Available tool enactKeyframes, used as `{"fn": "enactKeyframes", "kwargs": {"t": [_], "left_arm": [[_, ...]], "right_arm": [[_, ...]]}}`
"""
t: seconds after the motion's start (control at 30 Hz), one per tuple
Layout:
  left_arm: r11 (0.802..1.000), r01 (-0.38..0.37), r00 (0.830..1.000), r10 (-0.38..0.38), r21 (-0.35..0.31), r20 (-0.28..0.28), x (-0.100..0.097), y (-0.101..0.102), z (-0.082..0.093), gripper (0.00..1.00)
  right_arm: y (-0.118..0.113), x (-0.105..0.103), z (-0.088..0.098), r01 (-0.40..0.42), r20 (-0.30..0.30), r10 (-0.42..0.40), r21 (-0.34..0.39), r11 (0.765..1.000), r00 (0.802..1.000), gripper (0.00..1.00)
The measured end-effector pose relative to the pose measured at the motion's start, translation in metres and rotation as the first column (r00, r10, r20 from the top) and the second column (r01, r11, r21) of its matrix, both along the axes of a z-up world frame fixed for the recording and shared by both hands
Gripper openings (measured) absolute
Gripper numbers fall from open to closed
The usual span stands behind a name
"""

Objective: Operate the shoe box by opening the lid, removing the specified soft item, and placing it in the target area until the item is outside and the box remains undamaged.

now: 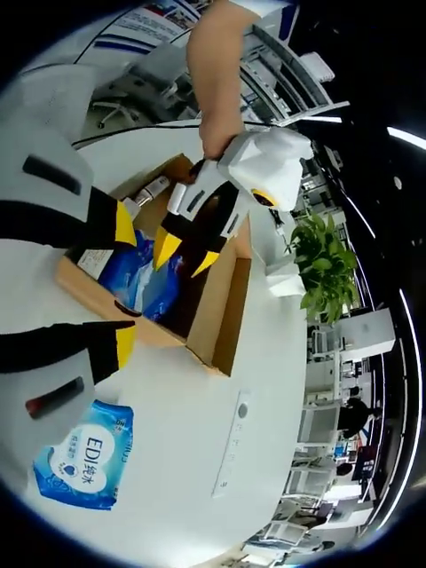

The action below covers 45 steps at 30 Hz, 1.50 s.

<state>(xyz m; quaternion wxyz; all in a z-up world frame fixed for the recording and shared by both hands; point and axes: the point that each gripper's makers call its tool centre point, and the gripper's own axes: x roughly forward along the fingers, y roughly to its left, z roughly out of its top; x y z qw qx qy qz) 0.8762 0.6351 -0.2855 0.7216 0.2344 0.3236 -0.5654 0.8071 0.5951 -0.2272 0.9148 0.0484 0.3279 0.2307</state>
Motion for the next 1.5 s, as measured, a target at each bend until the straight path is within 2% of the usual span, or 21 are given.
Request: {"fn": "enactKeyframes", "kwargs": {"t": [0.27, 0.5, 0.77, 0.93, 1.03, 1.2, 1.27, 1.33, 1.4, 1.47, 1.5], "left_arm": [[0.999, 0.047, 0.999, -0.047, -0.001, 0.016, -0.001, -0.005, -0.009, 0.25], [0.995, 0.101, 0.991, -0.102, 0.019, 0.085, 0.001, -0.009, -0.014, 0.18], [0.992, 0.123, 0.986, -0.124, 0.023, 0.113, 0.006, -0.01, -0.016, 0.12], [0.993, 0.119, 0.987, -0.12, 0.023, 0.102, 0.008, -0.009, -0.019, 0.08], [0.993, 0.116, 0.986, -0.119, 0.025, 0.114, 0.011, -0.008, -0.02, 0.05], [0.994, 0.108, 0.989, -0.111, 0.031, 0.103, 0.009, -0.007, -0.023, 0.01], [0.994, 0.102, 0.989, -0.104, 0.027, 0.109, 0.009, -0.008, -0.022, 0.0], [0.995, 0.097, 0.99, -0.099, 0.025, 0.098, 0.009, -0.008, -0.024, 0.0], [0.995, 0.095, 0.991, -0.097, 0.024, 0.097, 0.008, -0.008, -0.023, 0.0], [0.995, 0.095, 0.991, -0.096, 0.022, 0.092, 0.008, -0.007, -0.023, 0.0], [0.995, 0.095, 0.991, -0.097, 0.021, 0.091, 0.008, -0.008, -0.022, 0.0]], "right_arm": [[0.017, 0.008, -0.006, -0.029, -0.005, 0.029, -0.01, 1.0, 1.0, 0.27], [0.024, 0.015, -0.014, -0.062, -0.015, 0.062, -0.032, 0.998, 0.998, 0.25], [0.031, 0.021, -0.028, -0.129, -0.028, 0.127, -0.08, 0.988, 0.992, 0.22], [0.036, 0.025, -0.036, -0.174, -0.036, 0.171, -0.097, 0.98, 0.985, 0.19], [0.039, 0.025, -0.039, -0.208, -0.035, 0.205, -0.111, 0.972, 0.978, 0.18], [0.043, 0.023, -0.052, -0.312, -0.036, 0.311, -0.192, 0.93, 0.95, 0.18], [0.049, 0.022, -0.053, -0.372, -0.033, 0.374, -0.228, 0.9, 0.927, 0.15], [0.05, 0.023, -0.056, -0.402, -0.031, 0.408, -0.254, 0.879, 0.912, 0.1], [0.047, 0.029, -0.058, -0.433, -0.033, 0.444, -0.297, 0.851, 0.895, 0.1], [0.053, 0.029, -0.062, -0.464, -0.048, 0.473, -0.309, 0.83, 0.88, 0.11], [0.055, 0.028, -0.064, -0.49, -0.059, 0.498, -0.312, 0.814, 0.865, 0.12]]}}
